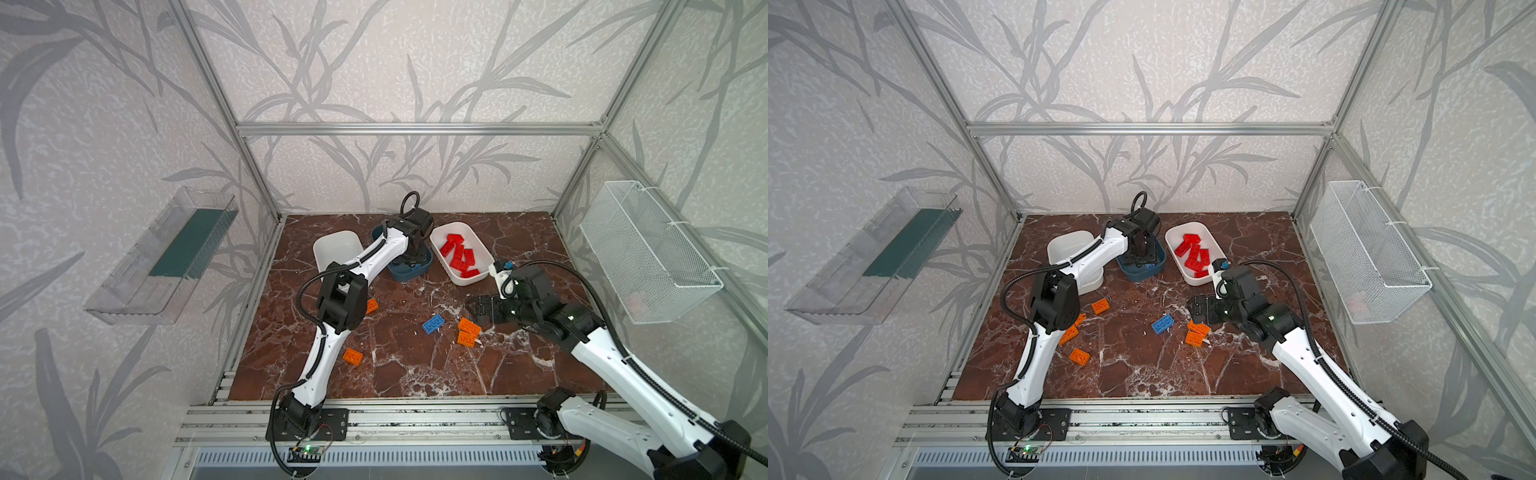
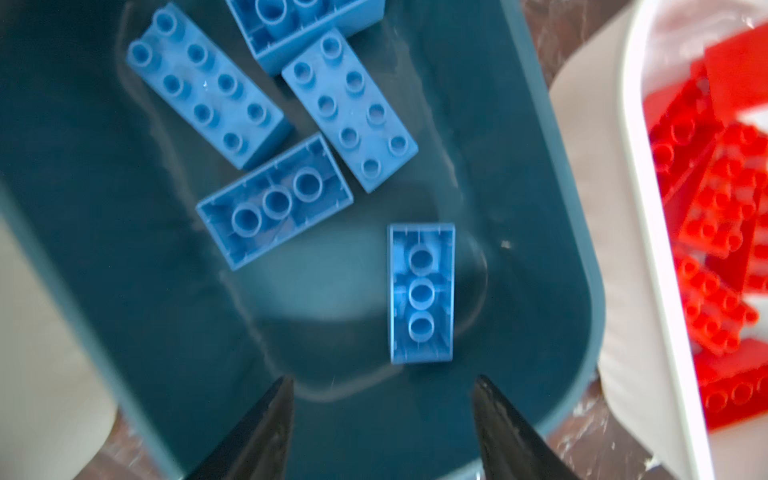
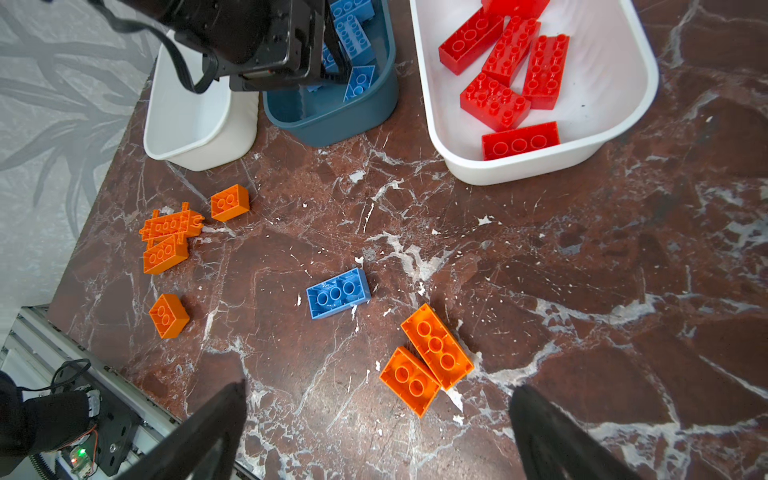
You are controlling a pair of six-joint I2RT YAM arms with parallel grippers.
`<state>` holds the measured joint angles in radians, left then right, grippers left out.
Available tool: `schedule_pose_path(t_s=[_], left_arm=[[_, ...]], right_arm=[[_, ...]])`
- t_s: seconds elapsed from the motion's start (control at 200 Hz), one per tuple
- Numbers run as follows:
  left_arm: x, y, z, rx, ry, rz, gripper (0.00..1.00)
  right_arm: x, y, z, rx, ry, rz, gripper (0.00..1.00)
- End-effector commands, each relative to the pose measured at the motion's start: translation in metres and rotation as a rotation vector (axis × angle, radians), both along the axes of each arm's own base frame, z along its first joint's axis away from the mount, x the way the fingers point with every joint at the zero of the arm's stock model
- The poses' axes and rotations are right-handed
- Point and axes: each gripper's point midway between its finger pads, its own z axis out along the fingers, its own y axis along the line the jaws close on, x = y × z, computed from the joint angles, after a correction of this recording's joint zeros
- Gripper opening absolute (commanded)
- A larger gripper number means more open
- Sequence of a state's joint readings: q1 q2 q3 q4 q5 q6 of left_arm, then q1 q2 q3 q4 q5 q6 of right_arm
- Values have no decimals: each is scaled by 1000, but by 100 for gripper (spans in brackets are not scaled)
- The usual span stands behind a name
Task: Sort the legos into containers by color
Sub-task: 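Lower the left gripper onto the blue brick in the middle of the table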
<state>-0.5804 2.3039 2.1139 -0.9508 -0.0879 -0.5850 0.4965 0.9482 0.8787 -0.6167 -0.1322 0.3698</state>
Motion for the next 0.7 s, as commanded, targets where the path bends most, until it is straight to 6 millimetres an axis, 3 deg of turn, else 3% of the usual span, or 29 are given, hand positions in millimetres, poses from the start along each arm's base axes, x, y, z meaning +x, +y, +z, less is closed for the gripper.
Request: schedule_pose_path(t_s=[0.0,0.16,0.34,0.545,0.7], left_arm=[[-25,-13,42,20,-95,-78,68],[-76,-34,37,-8,-95,-191,68],[-130,-49,2,-23,-33,-328,68],[-162,-65,-34,-41,36,-467,74],[-170,-70,-44,-62,60,-502,74]], right_arm=[[-16,-9,-2,-2,22,-8,99],[-37,-22,1,2,20,-22,99],[-61,-34,-3,26,38,-49,99],[-76,-40,-5,70,54,-74,99],[-80,-45,-1,72,49,-95,99]])
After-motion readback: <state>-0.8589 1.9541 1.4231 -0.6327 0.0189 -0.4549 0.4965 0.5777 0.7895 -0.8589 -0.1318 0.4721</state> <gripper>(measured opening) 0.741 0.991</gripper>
